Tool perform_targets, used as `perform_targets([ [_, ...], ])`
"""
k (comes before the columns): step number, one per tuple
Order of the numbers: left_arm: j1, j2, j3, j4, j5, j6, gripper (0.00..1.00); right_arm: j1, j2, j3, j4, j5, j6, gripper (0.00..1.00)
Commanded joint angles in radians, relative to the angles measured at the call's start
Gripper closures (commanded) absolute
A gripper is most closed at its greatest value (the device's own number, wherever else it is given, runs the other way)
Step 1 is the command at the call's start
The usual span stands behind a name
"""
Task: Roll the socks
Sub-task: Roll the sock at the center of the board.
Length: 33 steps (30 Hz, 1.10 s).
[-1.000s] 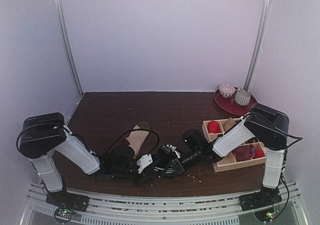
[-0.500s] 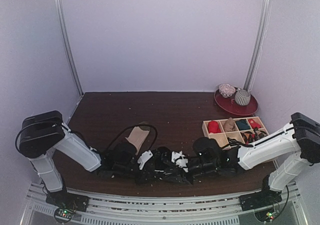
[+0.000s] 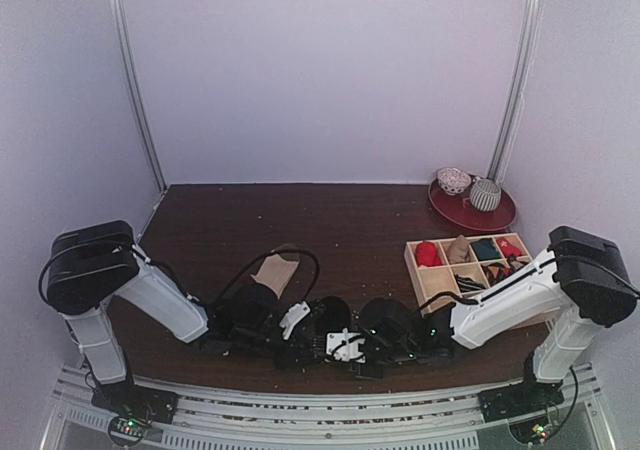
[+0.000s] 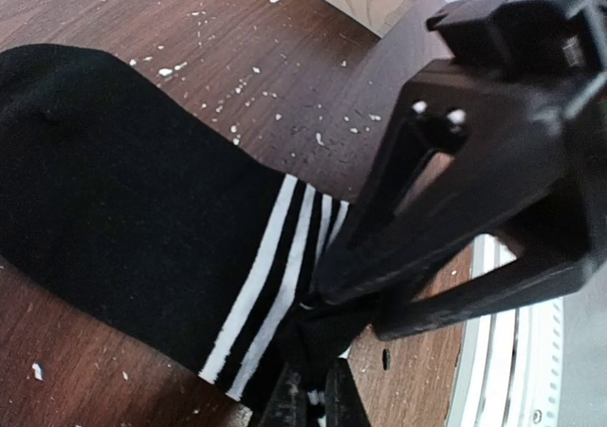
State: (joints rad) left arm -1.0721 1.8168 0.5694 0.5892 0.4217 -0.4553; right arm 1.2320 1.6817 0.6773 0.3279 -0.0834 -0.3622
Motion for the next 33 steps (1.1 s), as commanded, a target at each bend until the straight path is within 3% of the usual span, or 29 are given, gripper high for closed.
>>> perform_targets([
  [1, -0.005, 0.067, -0.049, -0.233, -0.002, -0.006, 1.0, 0.003, 0.048, 0.021, -0.008, 0.08, -0.009, 0.72],
  [5, -0.005, 0.068, -0.051, -0.229, 0.004, -0.001, 1.0, 0.001, 0.089, 0.033, -0.015, 0.095, 0.012, 0.76],
  [8, -0.005, 0.064, -0.05, -0.225, 0.002, 0.013, 1.0, -0.009, 0.109, 0.041, -0.031, 0.091, 0.058, 0.89],
  [11, -0.005, 0.018, -0.058, -0.243, -0.074, 0.026, 1.0, -0.051, 0.106, 0.044, -0.061, 0.008, 0.143, 0.95],
  [17, -0.005, -0.209, -0.104, -0.262, -0.261, 0.102, 0.73, -0.169, 0.148, 0.035, -0.074, -0.335, 0.348, 0.97],
  [20, -0.012, -0.358, -0.146, -0.227, -0.324, 0.17, 0.66, -0.225, 0.214, 0.06, -0.106, -0.493, 0.453, 0.97],
  [24, -0.02, -0.498, -0.236, -0.105, -0.326, 0.265, 0.61, -0.271, 0.27, 0.108, -0.199, -0.58, 0.571, 0.97],
  [28, -0.025, -0.518, -0.3, 0.045, -0.296, 0.343, 0.59, -0.294, 0.288, 0.138, -0.272, -0.66, 0.625, 0.96],
  [33, -0.037, -0.401, -0.276, 0.165, -0.269, 0.411, 0.59, -0.299, 0.318, 0.155, -0.306, -0.716, 0.663, 0.96],
])
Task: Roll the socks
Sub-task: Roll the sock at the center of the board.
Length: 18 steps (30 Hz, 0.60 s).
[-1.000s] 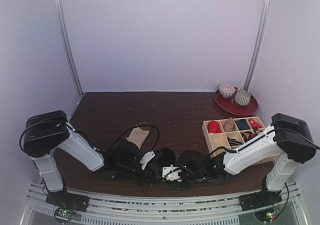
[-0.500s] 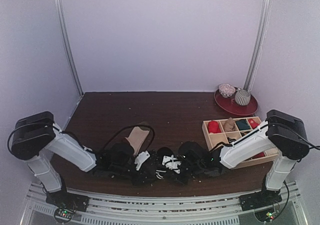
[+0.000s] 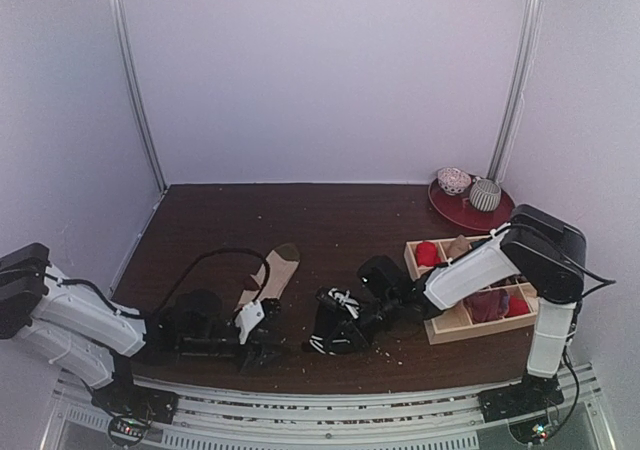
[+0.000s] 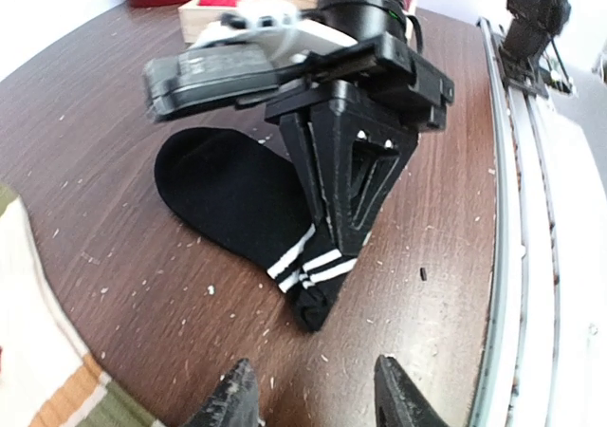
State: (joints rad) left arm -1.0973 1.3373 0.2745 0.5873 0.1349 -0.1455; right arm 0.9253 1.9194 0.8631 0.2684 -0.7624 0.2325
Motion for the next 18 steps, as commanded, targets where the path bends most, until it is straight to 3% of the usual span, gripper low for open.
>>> perform_targets([
  [1, -0.015, 0.107, 0.032, 0.18, 0.028, 0.114, 0.59, 0.007, 0.087, -0.024, -0.26, -0.034, 0.066, 0.97],
  [8, -0.034, 0.278, 0.142, 0.183, 0.101, 0.167, 0.59, -0.005, 0.107, -0.004, -0.291, -0.037, 0.067, 0.96],
  [18, -0.05, 0.393, 0.216, 0.136, 0.104, 0.155, 0.63, -0.018, 0.11, 0.005, -0.316, -0.026, 0.044, 0.96],
])
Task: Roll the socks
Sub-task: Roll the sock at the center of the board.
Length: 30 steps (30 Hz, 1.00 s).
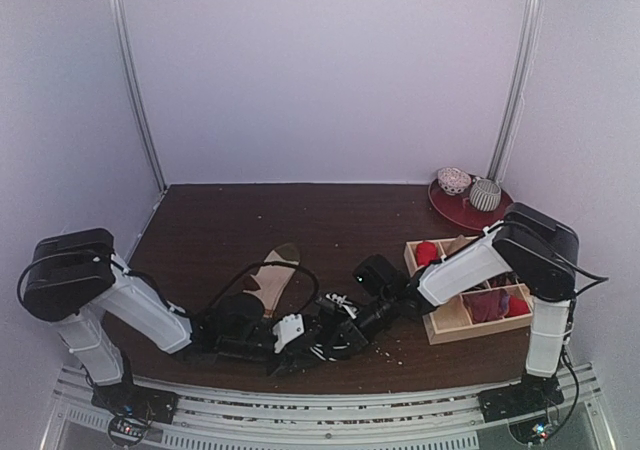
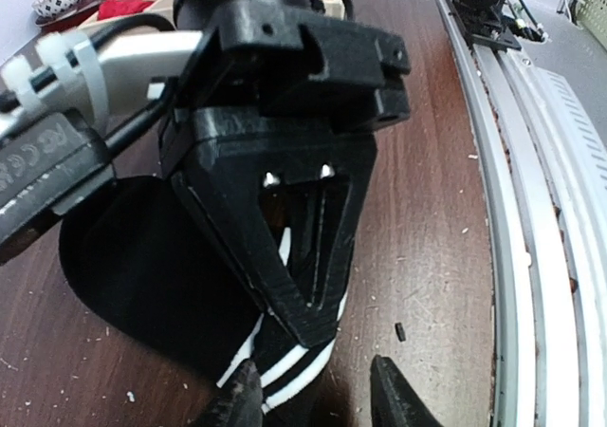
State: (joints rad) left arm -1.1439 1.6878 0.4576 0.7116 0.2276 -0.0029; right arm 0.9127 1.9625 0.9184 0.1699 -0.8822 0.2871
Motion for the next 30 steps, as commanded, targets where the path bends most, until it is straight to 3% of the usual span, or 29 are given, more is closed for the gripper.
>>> perform_targets([
  [1, -0.004, 0.051, 0.037, 0.006, 0.014, 0.005, 0.65, -0.007, 0.063, -0.05, -0.219, 0.094, -0.012, 0.96],
  [12, -0.004, 0.097, 0.06, -0.049, -0.027, -0.038, 0.87, -0.007, 0.041, -0.077, -0.183, 0.087, -0.004, 0.95],
  [15, -0.004, 0.103, 0.07, -0.071, -0.029, -0.047, 1.0, -0.007, 0.028, -0.079, -0.165, 0.079, 0.002, 0.91],
  [22, 0.002, 0.122, 0.091, -0.197, -0.06, -0.189, 1.0, -0.009, -0.122, -0.089, -0.071, 0.125, 0.001, 0.79],
  [27, 0.007, 0.153, 0.077, -0.255, 0.008, -0.326, 1.0, 0.005, -0.387, -0.219, 0.08, 0.308, -0.082, 0.76],
  [30, 0.009, 0.166, 0.061, -0.269, 0.056, -0.387, 1.0, 0.077, -0.532, -0.327, 0.164, 0.518, -0.231, 0.74],
])
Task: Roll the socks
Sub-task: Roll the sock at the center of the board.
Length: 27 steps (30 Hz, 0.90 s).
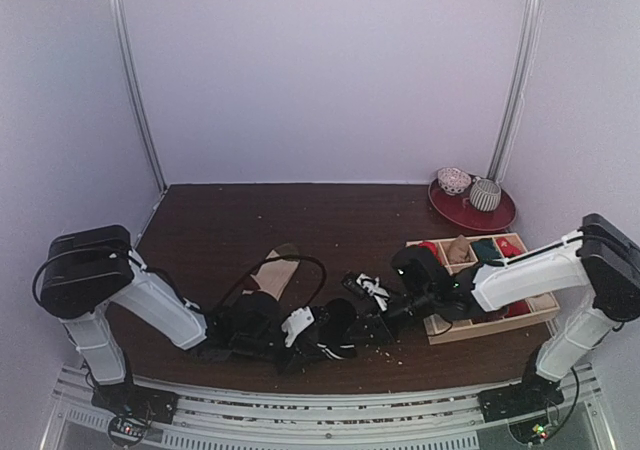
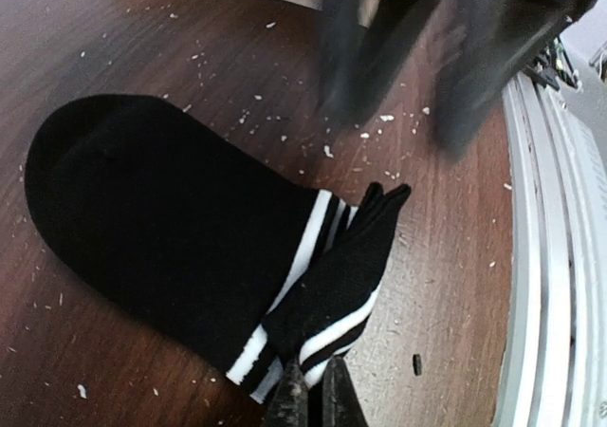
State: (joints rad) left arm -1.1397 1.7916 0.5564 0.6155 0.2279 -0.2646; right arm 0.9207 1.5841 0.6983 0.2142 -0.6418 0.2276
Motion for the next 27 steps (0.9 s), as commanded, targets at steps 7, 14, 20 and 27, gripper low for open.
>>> perform_targets([
  [7, 0.007, 0.071, -0.049, -0.213, 0.126, -0.174, 1.0, 0.278, -0.17, -0.2, 0.211, 0.519, -0.438, 0.73],
  [14, 0.014, 0.081, -0.052, -0.222, 0.162, -0.188, 1.0, 0.358, -0.065, -0.174, 0.238, 0.677, -0.522, 0.75],
  [20, 0.016, 0.095, -0.057, -0.211, 0.176, -0.187, 1.0, 0.362, 0.001, -0.15, 0.223, 0.722, -0.54, 0.76],
  [27, 0.016, 0.11, -0.068, -0.196, 0.191, -0.181, 1.0, 0.363, 0.055, -0.129, 0.247, 0.744, -0.569, 0.77],
])
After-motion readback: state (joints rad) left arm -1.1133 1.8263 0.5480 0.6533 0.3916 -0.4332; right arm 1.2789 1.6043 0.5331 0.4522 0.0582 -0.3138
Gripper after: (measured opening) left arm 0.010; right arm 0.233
